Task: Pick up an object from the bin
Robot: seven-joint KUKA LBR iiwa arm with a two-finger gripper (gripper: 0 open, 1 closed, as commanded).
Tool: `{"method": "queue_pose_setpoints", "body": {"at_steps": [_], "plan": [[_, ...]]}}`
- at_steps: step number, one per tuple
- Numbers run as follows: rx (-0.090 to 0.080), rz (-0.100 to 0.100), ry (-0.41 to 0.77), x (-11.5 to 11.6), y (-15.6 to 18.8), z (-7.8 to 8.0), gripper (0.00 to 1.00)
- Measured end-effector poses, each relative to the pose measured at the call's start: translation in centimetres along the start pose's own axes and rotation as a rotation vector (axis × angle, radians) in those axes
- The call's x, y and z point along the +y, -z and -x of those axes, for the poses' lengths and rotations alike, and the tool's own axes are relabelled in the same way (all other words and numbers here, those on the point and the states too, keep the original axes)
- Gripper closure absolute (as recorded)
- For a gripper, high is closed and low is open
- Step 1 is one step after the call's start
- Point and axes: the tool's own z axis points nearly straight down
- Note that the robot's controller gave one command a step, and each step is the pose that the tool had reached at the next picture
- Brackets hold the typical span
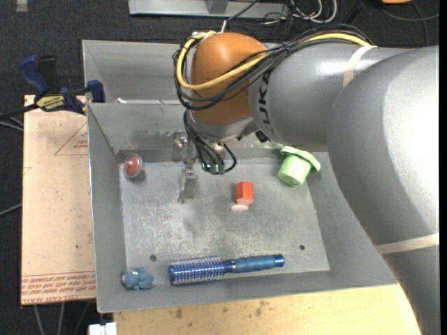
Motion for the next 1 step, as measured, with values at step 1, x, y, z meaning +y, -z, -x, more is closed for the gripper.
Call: {"method": "queue_pose_setpoints", "body": {"at_steps": [1], "plan": [[-0.008, -0.004, -0.050, -8.48, 2.32, -1.59, 0.00]]}}
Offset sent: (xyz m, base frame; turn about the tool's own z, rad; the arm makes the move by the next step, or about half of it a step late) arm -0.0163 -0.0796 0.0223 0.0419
